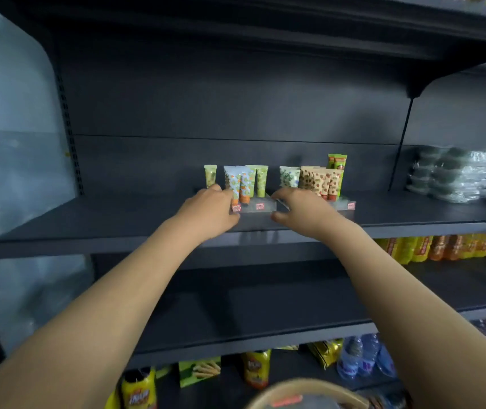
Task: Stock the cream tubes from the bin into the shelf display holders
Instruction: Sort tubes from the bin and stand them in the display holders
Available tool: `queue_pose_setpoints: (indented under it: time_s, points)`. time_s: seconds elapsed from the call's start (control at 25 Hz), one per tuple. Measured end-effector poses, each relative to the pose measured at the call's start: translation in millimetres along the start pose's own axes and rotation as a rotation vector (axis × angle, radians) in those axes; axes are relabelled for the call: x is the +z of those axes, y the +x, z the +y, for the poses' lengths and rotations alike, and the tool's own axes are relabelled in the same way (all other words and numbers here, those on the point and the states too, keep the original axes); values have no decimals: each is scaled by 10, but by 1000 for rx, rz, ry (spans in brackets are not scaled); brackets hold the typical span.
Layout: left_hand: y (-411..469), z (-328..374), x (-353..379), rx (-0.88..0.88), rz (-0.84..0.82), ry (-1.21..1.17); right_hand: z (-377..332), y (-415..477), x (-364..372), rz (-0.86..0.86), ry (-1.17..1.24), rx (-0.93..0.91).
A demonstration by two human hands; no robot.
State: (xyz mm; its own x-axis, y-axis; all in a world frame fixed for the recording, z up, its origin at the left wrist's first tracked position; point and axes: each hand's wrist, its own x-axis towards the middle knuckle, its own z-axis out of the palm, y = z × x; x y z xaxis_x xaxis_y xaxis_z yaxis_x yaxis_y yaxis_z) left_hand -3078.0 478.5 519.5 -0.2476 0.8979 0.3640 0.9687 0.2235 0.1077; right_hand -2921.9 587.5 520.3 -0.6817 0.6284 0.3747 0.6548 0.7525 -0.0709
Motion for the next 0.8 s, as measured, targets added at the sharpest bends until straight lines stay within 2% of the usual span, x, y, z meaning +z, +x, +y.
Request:
queue_pose_setpoints:
  time_s: [0.16,0.36,0.8]
  points:
    - [-322,587,245,-71,-9,-48,346,-552,63,-88,26,-52]
    - [-862,1097,773,-150,-140,-79,719,-1262,430,-223,33,-62]
    - [-1676,1276,2544,-188,-436,-178,1299,-2389,1922,-589,93,128]
